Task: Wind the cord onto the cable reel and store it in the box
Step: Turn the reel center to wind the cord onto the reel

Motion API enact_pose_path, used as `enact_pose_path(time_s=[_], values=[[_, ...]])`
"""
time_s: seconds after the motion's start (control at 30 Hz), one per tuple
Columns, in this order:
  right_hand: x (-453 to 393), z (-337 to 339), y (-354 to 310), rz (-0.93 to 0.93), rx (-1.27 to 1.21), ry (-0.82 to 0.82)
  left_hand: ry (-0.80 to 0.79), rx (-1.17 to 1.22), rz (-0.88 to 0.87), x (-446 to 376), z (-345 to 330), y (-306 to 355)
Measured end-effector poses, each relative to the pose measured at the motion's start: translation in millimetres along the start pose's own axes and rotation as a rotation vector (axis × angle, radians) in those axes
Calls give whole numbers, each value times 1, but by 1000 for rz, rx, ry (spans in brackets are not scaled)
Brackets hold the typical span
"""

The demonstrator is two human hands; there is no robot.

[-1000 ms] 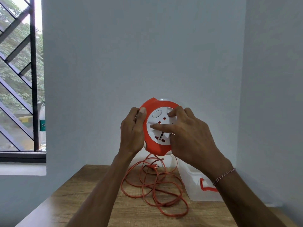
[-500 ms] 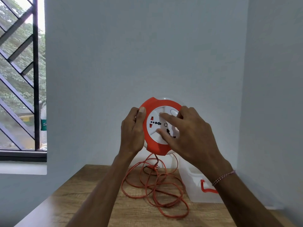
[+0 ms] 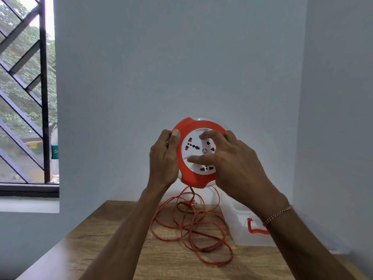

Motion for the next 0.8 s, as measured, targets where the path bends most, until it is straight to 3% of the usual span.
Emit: enact_pose_path(time_s=[0.33,0.53,0.63,0.8], values=[[4,11,20,-226,-69,218,-14,9,16,1,-2,-2],[1,20,14,-115,-139,274,-12,-6,20,1,-3,-5],[-2,13,8,-1,-119,157,-7,-2,20,1,-2,-6],[-2,-2,0,8,-48,-50,-8,-7,12,1,-3,-6]])
Point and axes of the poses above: each hand's wrist, its own x-axis away from the middle knuckle, its own z-axis out of the back of the hand, y = z × x, the point moved 8 cm from there along -x, towards the middle knuckle, and after that the axes turned 3 degrees about -x, right-handed, at the moved point
